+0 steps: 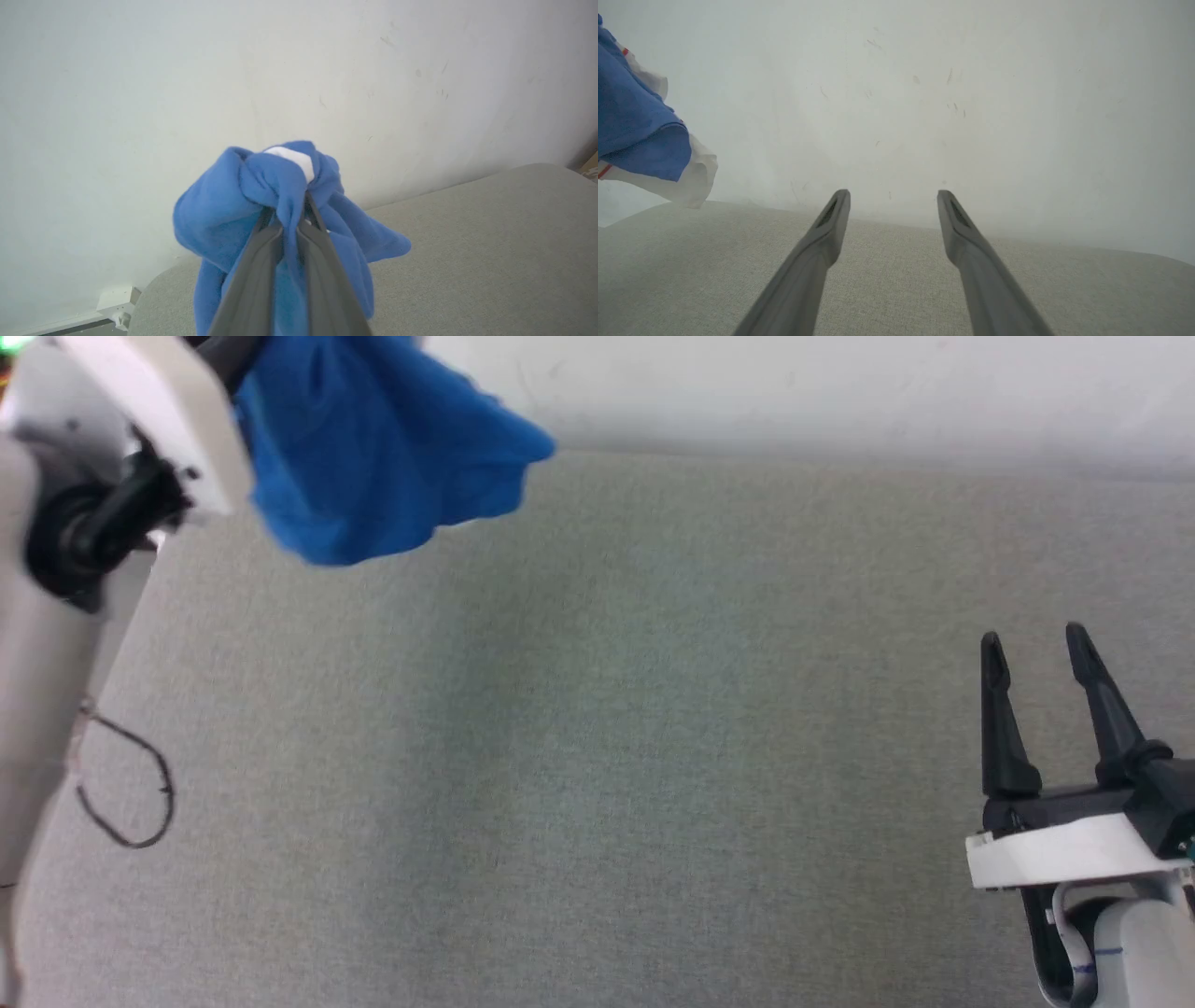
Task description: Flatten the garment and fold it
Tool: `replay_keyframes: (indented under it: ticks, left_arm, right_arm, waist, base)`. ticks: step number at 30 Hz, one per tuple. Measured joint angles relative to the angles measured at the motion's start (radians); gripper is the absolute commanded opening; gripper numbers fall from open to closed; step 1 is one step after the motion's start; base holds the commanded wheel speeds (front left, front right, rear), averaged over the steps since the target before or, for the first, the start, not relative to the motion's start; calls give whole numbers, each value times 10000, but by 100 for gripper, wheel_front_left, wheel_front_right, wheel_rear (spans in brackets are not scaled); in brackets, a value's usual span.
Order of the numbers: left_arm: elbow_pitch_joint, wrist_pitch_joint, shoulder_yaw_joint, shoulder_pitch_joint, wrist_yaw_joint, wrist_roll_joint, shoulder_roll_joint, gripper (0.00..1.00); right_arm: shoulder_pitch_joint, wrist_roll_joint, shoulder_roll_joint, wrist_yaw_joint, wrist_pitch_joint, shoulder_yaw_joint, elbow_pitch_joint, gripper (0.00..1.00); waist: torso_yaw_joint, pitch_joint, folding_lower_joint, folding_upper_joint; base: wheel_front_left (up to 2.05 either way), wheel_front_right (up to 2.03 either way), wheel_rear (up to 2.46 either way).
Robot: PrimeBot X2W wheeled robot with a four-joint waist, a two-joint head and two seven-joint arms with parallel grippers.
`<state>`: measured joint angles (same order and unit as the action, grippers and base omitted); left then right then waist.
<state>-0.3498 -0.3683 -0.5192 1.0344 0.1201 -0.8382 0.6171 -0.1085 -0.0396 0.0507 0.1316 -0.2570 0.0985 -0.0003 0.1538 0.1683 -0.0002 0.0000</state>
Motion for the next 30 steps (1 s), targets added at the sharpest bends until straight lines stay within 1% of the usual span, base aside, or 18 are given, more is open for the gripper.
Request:
replay_keyframes:
  ticks: [2, 8, 10, 17, 21, 25, 26, 30]
  left_arm:
    - [263, 21, -142, 97, -159, 155, -228, 0]
    - [1080, -211, -671, 368, -309, 305, -1022, 0]
    - [1350, -247, -780, 398, -485, 305, -1335, 0]
    - [2405, -180, -1522, 299, -1120, 849, -2194, 0]
    - [2844, 19, -2052, -153, -1220, 1034, -2658, 0]
    - [2755, 690, -2408, -856, -1402, 1220, -3074, 0]
    - [2635, 970, -2445, -1121, -1501, 1221, -3252, 0]
    - [1756, 1891, -3083, -2202, -1699, 1559, -3871, 0]
  right_arm:
    - [136, -67, -2, 0, 0, 33, 6, 100]
    - [628, -211, 0, 0, -2, 257, -8, 100]
    - [750, -230, -2, 0, 0, 334, -21, 100]
    - [778, -230, 4, 0, -2, 543, -224, 100]
    - [772, -228, 4, 0, -2, 612, -322, 100]
    - [772, -230, 4, 0, -2, 715, -368, 100]
    - [772, -230, 4, 0, -2, 761, -374, 100]
    - [772, -236, 12, 0, -2, 903, -424, 100]
  waist:
    - [-89, -240, 0, 0]
    - [-479, -886, -1, 0]
    - [-669, -1030, 0, 0]
    - [-1405, -1280, 1, 0]
    - [-1820, -1274, 1, 0]
    - [-2166, -1183, 1, 0]
    - [-2232, -1148, 1, 0]
    - [-2408, -935, 3, 0]
  base:
    - [0, 0, 0]
    - [0, 0, 0]
    - [0, 0, 0]
    - [0, 0, 0]
    - [0, 0, 0]
    - [0, 0, 0]
    - [0, 0, 0]
    - [0, 0, 0]
